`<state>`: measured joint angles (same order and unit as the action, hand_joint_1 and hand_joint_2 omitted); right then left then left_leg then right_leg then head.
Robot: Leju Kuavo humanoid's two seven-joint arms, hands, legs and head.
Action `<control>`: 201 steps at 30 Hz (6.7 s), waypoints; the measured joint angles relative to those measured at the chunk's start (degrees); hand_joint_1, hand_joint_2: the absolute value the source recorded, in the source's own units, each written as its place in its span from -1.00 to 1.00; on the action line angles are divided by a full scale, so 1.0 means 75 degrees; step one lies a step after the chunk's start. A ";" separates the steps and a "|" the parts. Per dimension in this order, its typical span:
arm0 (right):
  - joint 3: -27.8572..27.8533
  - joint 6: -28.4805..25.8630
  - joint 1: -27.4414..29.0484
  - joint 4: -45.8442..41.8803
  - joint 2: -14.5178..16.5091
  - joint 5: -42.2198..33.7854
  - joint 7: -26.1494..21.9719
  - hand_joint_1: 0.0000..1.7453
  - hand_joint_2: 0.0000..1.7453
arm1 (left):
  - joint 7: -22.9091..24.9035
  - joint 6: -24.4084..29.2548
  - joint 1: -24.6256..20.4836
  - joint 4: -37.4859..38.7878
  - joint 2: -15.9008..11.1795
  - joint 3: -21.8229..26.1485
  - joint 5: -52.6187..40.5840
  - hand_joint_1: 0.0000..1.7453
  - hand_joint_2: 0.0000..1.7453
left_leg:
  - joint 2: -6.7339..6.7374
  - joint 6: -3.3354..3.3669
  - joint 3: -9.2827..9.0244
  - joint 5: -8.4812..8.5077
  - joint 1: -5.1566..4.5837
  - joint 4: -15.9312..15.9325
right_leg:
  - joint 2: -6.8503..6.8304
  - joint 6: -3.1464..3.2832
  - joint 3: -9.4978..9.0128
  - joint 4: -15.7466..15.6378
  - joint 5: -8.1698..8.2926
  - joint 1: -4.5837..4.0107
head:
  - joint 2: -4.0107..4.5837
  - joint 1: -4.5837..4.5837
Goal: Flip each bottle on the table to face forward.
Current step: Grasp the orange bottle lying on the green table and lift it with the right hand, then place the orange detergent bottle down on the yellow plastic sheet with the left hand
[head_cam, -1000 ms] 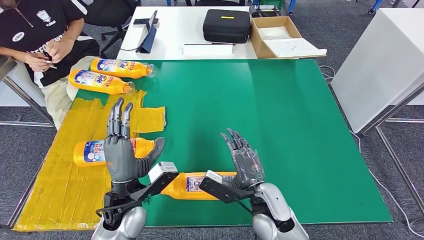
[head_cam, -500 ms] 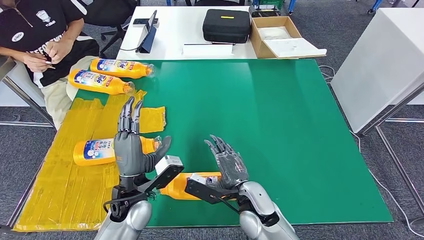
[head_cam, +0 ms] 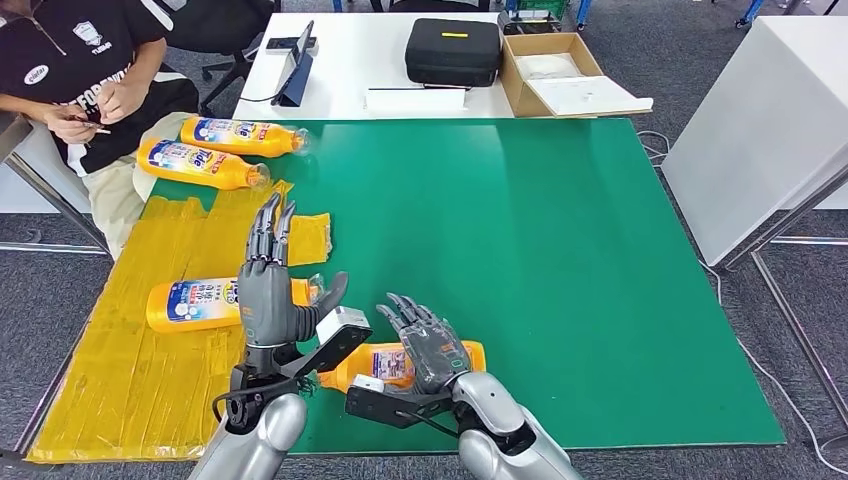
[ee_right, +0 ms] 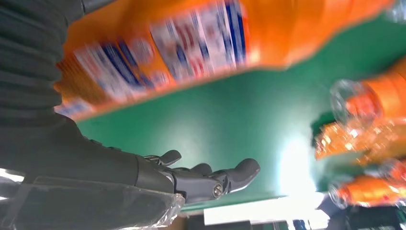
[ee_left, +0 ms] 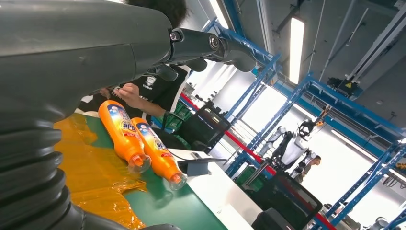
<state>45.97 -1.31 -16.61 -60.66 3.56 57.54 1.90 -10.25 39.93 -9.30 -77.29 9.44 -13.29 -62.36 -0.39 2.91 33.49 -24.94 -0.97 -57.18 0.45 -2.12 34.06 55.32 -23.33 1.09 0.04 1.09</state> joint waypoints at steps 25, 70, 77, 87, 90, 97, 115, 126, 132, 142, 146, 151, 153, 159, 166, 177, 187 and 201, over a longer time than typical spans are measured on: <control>0.0951 -0.0045 -0.1168 0.2143 -0.0002 -0.0109 0.0199 -1.00 1.00 | -0.0357 0.0000 0.0112 0.0170 0.0232 0.0772 0.0054 -1.00 1.00 | 0.0004 0.0006 -0.0052 0.0005 -0.0001 0.0000 | 0.0002 -0.0001 -0.0048 -0.0002 0.0002 0.0001 | 0.0000 -0.0001; 0.1104 -0.0654 -0.0379 -0.0407 -0.1491 0.1016 0.1094 -1.00 1.00 | -0.0555 0.0003 0.0595 0.0097 0.0332 0.1629 -0.0092 -1.00 1.00 | -0.0004 0.0007 -0.0008 0.0002 -0.0008 -0.0001 | -0.0001 -0.0003 -0.0012 -0.0001 0.0001 0.0003 | -0.0001 -0.0001; 0.1083 -0.0651 -0.0283 -0.0717 -0.1598 0.1049 0.1097 -1.00 1.00 | -0.0532 0.0003 0.0607 0.0091 0.0353 0.1657 -0.0099 -1.00 1.00 | -0.0004 0.0007 -0.0009 0.0002 -0.0009 -0.0001 | -0.0001 -0.0003 -0.0012 -0.0001 0.0001 0.0003 | -0.0001 0.0001; 0.0820 -0.0212 -0.0178 -0.0766 -0.1608 0.1284 0.1075 -1.00 1.00 | -0.0392 0.0003 0.0737 -0.0092 0.0376 0.1673 -0.0174 -1.00 1.00 | -0.0005 0.0007 -0.0004 0.0002 -0.0008 -0.0001 | -0.0002 -0.0003 -0.0009 -0.0001 0.0001 0.0003 | 0.0000 0.0001; 0.0670 -0.0193 -0.0247 -0.0583 -0.1582 0.1187 0.1031 -1.00 1.00 | -0.0387 0.0003 0.0761 -0.0095 0.0376 0.1673 -0.0167 -1.00 1.00 | -0.0006 0.0007 -0.0003 0.0002 -0.0008 -0.0001 | -0.0002 -0.0003 -0.0010 -0.0001 0.0001 0.0003 | 0.0000 0.0000; 0.0389 -0.0155 -0.0549 -0.0079 -0.1561 0.0881 0.0933 -1.00 1.00 | -0.0486 0.0003 0.0788 -0.0091 0.0376 0.1692 -0.0013 -1.00 1.00 | -0.0007 0.0008 -0.0004 0.0004 -0.0009 -0.0002 | -0.0002 -0.0003 -0.0010 -0.0001 0.0002 0.0003 | 0.0000 -0.0001; 0.0157 -0.0186 -0.1025 0.1100 -0.1252 0.0417 0.0799 0.06 1.00 | -0.0830 0.0003 0.0685 0.0137 0.0383 0.1786 0.0074 -1.00 1.00 | -0.0005 0.0008 -0.0004 0.0004 -0.0008 -0.0002 | -0.0001 -0.0003 -0.0009 0.0000 0.0002 0.0003 | 0.0000 0.0000; 0.0155 -0.0247 -0.1200 0.1497 -0.1009 0.0377 0.0726 0.49 1.00 | -0.0899 0.0003 0.0669 0.0231 0.0419 0.1884 0.0091 -1.00 1.00 | -0.0004 0.0008 -0.0007 0.0004 -0.0008 -0.0002 | -0.0001 -0.0003 -0.0010 -0.0001 0.0002 0.0003 | 0.0000 0.0000; 0.0154 -0.0266 -0.1222 0.1558 -0.0974 0.0360 0.0726 1.00 1.00 | -0.0915 0.0003 0.0669 0.0235 0.0431 0.1906 0.0129 -1.00 1.00 | -0.0004 0.0008 -0.0008 0.0004 -0.0008 -0.0002 | -0.0001 -0.0003 -0.0011 -0.0001 0.0002 0.0003 | -0.0001 0.0000; 0.0143 -0.0329 -0.1206 0.1549 -0.0994 0.0245 0.0712 1.00 1.00 | -0.0914 0.0003 0.0656 0.0260 0.0440 0.1904 0.0276 -1.00 1.00 | -0.0002 0.0008 -0.0011 0.0004 -0.0008 -0.0002 | 0.0000 -0.0003 -0.0010 -0.0001 0.0002 0.0002 | 0.0000 0.0000; -0.0060 -0.1020 -0.0949 0.1233 -0.1018 -0.0360 0.0341 1.00 1.00 | -0.0907 0.0003 0.0639 0.0299 0.0439 0.1902 0.0366 -1.00 1.00 | -0.0005 0.0008 -0.0004 0.0005 -0.0008 -0.0002 | -0.0002 -0.0003 -0.0009 0.0000 0.0002 0.0003 | -0.0001 0.0000; -0.0745 -0.2542 -0.0355 0.0243 -0.0823 -0.1696 -0.0704 1.00 1.00 | -0.0917 -0.0245 0.0622 0.0387 0.0398 0.1610 0.1502 -1.00 1.00 | -0.0009 0.0008 -0.0001 0.0004 -0.0008 -0.0003 | -0.0003 -0.0003 -0.0003 -0.0001 0.0001 0.0003 | 0.0000 -0.0001; -0.1079 -0.3069 -0.0108 -0.0078 -0.0631 -0.2179 -0.1202 1.00 1.00 | -0.1042 -0.0674 0.0585 0.0449 0.0337 0.1318 0.2335 -1.00 1.00 | -0.0012 0.0007 0.0001 0.0004 -0.0008 -0.0002 | -0.0004 -0.0003 -0.0001 -0.0001 0.0001 0.0002 | 0.0000 0.0000; -0.1822 -0.4128 0.0239 -0.0191 -0.0047 -0.3548 -0.2941 1.00 1.00 | -0.1648 -0.1990 0.0375 0.0608 0.0163 0.0649 0.4260 -1.00 1.00 | -0.0004 0.0007 0.0002 0.0004 -0.0007 -0.0001 | -0.0003 -0.0002 0.0000 0.0000 0.0001 0.0002 | -0.0001 0.0000; -0.2331 -0.4369 0.0278 0.0293 0.0691 -0.4910 -0.4752 1.00 1.00 | -0.1852 -0.3310 0.0212 0.0617 0.0115 0.0269 0.5196 -1.00 1.00 | -0.0003 0.0007 0.0000 0.0007 -0.0007 -0.0001 | -0.0002 -0.0002 -0.0001 0.0001 0.0002 0.0002 | 0.0000 0.0000; -0.2544 -0.4312 0.0276 0.0643 0.1052 -0.5221 -0.4996 1.00 1.00 | -0.1883 -0.3481 0.0125 0.0619 0.0114 0.0071 0.5292 -1.00 1.00 | -0.0006 0.0007 0.0003 0.0005 -0.0008 -0.0001 | -0.0002 -0.0002 0.0001 0.0000 0.0001 0.0003 | 0.0000 -0.0001; -0.2498 -0.3894 0.0159 0.1420 0.1500 -0.5372 -0.5050 1.00 1.00 | -0.1758 -0.5333 -0.0179 0.0785 0.0147 -0.0544 0.7029 -1.00 1.00 | 0.0001 0.0007 0.0003 0.0006 -0.0006 -0.0001 | -0.0002 -0.0002 0.0001 0.0002 0.0001 0.0002 | -0.0001 0.0000; -0.1779 -0.4615 0.0046 0.2446 0.1922 -0.4307 -0.4804 1.00 1.00 | -0.1406 -0.6263 -0.0255 0.0825 0.0144 -0.0565 0.8435 -1.00 1.00 | -0.0001 0.0006 0.0004 0.0006 -0.0005 -0.0001 | -0.0002 -0.0002 0.0003 0.0001 0.0001 0.0003 | -0.0001 -0.0001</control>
<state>32.62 -35.92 -16.27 -42.32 17.98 25.24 -34.13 -20.79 -7.04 -11.22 -71.11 10.52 -17.52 0.90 -0.40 2.95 33.52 -24.89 -1.01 -57.18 0.44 -2.14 34.08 55.33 -23.32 1.11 0.04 1.08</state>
